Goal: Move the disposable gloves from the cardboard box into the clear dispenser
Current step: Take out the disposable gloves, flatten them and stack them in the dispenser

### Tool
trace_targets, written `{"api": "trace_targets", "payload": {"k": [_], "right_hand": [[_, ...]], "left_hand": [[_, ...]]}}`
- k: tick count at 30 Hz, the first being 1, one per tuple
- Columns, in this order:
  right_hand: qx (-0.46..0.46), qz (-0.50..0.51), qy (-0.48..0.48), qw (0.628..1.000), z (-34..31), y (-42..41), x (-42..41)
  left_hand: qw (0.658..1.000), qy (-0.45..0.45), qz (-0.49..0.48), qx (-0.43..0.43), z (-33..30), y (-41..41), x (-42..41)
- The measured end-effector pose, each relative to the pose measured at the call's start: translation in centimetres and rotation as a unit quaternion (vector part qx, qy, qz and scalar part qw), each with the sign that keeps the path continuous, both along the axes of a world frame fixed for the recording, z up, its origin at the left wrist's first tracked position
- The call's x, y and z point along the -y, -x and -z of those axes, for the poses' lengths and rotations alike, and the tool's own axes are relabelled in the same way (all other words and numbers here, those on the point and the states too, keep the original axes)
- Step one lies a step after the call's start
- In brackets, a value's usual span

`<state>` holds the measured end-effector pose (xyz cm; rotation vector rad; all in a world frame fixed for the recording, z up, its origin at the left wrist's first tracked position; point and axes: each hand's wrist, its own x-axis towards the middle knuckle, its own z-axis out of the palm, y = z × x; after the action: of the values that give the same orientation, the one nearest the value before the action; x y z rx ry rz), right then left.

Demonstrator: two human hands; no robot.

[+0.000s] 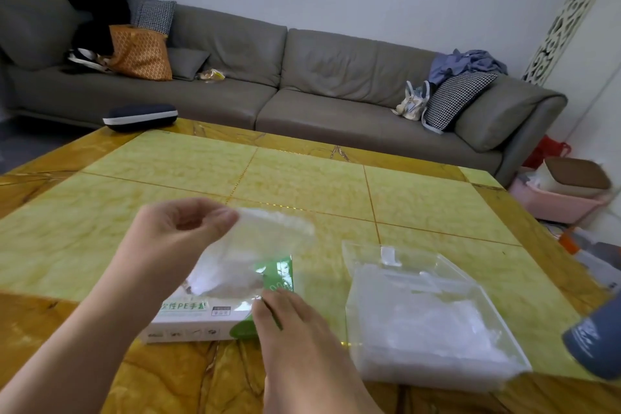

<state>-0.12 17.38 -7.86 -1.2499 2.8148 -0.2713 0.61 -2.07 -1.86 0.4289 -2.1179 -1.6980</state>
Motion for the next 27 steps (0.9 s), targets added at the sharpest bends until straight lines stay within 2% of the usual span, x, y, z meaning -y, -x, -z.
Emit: {"api": "trace_targets", "payload": {"k": [3, 5, 7, 9, 12, 15, 16, 18, 19, 21, 23, 25, 27], "right_hand": [[0.002, -0.005, 0.005, 1.0, -0.5, -0.3, -0.1], [0.01, 0.018, 0.044, 0.999, -0.7, -0.6, -0.1], [0.028, 0.034, 0.088, 0.995, -1.4, -1.3, -0.2], [0.054, 0.058, 0.157, 0.984, -2.6, -1.5, -0.4], [0.136, 0.099, 0.334, 0.927, -4.8, -1.0, -1.5], [0.308, 0.084, 0.46, 0.828, -7.6, 0.1, -3.2], [0.324, 0.1, 0.477, 0.811, -8.2, 0.5, -3.5], [0.267, 0.167, 0.49, 0.813, -8.3, 1.5, -4.1], [0.252, 0.193, 0.511, 0.799, -8.0, 2.1, -4.5], [0.266, 0.221, 0.551, 0.759, -7.3, 3.2, -5.3], [0.291, 0.229, 0.568, 0.735, -7.2, 3.9, -6.3], [0.312, 0.223, 0.575, 0.723, -6.9, 4.5, -7.3], [0.333, 0.206, 0.566, 0.726, -6.4, 4.7, -7.3]], "left_hand": [[0.99, -0.133, 0.006, -0.041, 0.0, 0.0, 0.0], [0.977, -0.206, 0.021, -0.056, 0.0, 0.1, -0.1], [0.966, -0.244, 0.044, -0.069, -0.2, 0.2, -0.6], [0.965, -0.246, 0.06, -0.064, -0.4, 0.1, -1.2], [0.968, -0.231, 0.09, -0.042, -0.3, -0.1, -1.9], [0.972, -0.181, 0.15, -0.011, 0.1, -0.4, -3.4], [0.972, -0.17, 0.163, -0.011, 0.4, -0.4, -4.1], [0.967, -0.18, 0.179, -0.021, 0.5, -0.3, -5.4], [0.958, -0.214, 0.188, -0.031, 0.4, -0.2, -5.9], [0.93, -0.31, 0.187, -0.052, 0.3, 0.1, -5.6], [0.91, -0.363, 0.19, -0.059, 0.1, 0.4, -4.3], [0.889, -0.388, 0.243, -0.034, -0.1, 0.4, -4.0], [0.892, -0.355, 0.277, 0.035, -0.2, 0.2, -4.8]]}}
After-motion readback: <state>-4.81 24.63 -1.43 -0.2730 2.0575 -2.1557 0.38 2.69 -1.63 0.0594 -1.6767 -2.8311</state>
